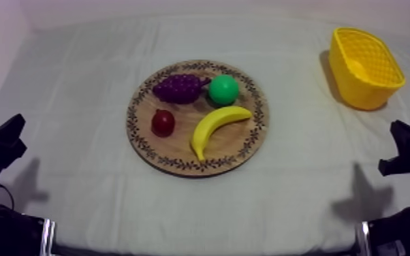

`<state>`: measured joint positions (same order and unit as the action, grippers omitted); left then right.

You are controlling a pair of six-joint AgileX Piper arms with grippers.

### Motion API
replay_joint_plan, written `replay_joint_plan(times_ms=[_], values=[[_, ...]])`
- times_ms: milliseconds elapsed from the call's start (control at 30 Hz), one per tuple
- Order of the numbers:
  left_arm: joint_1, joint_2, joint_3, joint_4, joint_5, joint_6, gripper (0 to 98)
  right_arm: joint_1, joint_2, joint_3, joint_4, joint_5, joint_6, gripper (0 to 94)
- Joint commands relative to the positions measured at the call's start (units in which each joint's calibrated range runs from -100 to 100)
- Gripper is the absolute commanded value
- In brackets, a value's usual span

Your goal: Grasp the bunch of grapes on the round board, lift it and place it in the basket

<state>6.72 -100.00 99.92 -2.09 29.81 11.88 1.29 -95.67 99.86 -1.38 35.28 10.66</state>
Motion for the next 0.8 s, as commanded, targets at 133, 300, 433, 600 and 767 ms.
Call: replay_joint_plan(times_ms=[133,300,433,600,767], values=[[0.0,0.0,0.0,0.02,0.0,0.0,0.1,0.0,0.0,0.0,0.0,0.6,0.4,0.5],[0.0,0.0,0.0,0.02,0.0,0.0,0.1,0.2,0.0,0.0,-0.1,1.2,0.3,0.5],[0.0,0.0,0.0,0.02,0.0,0.0,0.1,0.6,0.6,-0.8,-0.7,1.8,2.7,0.5],[0.0,0.0,0.0,0.02,0.0,0.0,0.1,-0.3,4.6,-6.8,0.7,3.3,2.6,0.5],[0.0,0.0,0.0,0.02,0.0,0.0,0.1,-1.3,11.6,-16.2,1.5,5.2,2.3,0.5]])
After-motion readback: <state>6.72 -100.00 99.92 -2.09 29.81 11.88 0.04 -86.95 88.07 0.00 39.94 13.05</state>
